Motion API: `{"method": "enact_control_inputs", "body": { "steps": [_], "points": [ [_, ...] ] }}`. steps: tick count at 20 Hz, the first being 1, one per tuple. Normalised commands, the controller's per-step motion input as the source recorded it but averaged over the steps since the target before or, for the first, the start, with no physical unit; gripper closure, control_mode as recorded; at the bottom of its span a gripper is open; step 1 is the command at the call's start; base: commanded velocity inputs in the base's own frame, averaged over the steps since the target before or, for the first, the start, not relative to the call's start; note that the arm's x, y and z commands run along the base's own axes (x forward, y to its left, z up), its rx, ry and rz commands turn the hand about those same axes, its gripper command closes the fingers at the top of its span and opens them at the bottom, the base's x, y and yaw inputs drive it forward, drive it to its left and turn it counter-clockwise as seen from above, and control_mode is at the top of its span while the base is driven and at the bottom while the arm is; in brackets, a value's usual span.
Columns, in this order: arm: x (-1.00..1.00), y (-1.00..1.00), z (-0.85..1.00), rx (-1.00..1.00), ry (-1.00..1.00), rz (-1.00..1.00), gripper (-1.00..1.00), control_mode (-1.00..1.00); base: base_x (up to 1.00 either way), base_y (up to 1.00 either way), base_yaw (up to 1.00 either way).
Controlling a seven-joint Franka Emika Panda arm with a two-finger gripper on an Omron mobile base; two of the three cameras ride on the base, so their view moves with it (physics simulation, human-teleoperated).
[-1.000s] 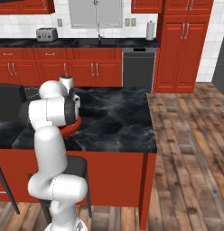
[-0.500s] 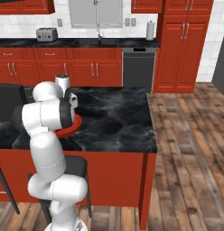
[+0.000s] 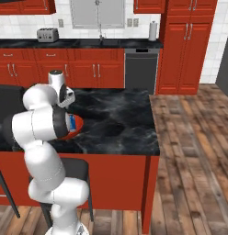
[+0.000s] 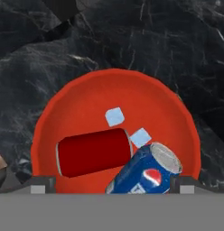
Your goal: Open the fridge, grab two sodas, and place both sodas inside the bowl with ice on the dining counter.
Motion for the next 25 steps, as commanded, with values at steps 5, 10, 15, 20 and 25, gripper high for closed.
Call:
{"method": "enact_control_inputs", "body": {
  "steps": [5, 10, 15, 20, 25],
  "points": [
    [-0.06, 0.0, 0.0, 0.0, -0.13, 0.0, -1.0, -1.0, 0.0, 0.0, 0.0],
    [-0.3, 0.0, 0.32, 0.0, -0.18, 0.0, -1.0, -1.0, 0.0, 0.0, 0.0],
    [-0.64, 0.0, 0.65, 0.0, -0.23, 0.0, -1.0, -1.0, 0.0, 0.0, 0.0],
    [-0.74, -0.07, 0.78, 0.0, -0.23, -0.03, -1.0, -1.0, 0.0, 0.0, 0.0],
    [-0.86, -0.28, 0.77, 0.0, -0.18, -0.04, -1.0, -1.0, 0.0, 0.0, 0.0]
  ]
}}
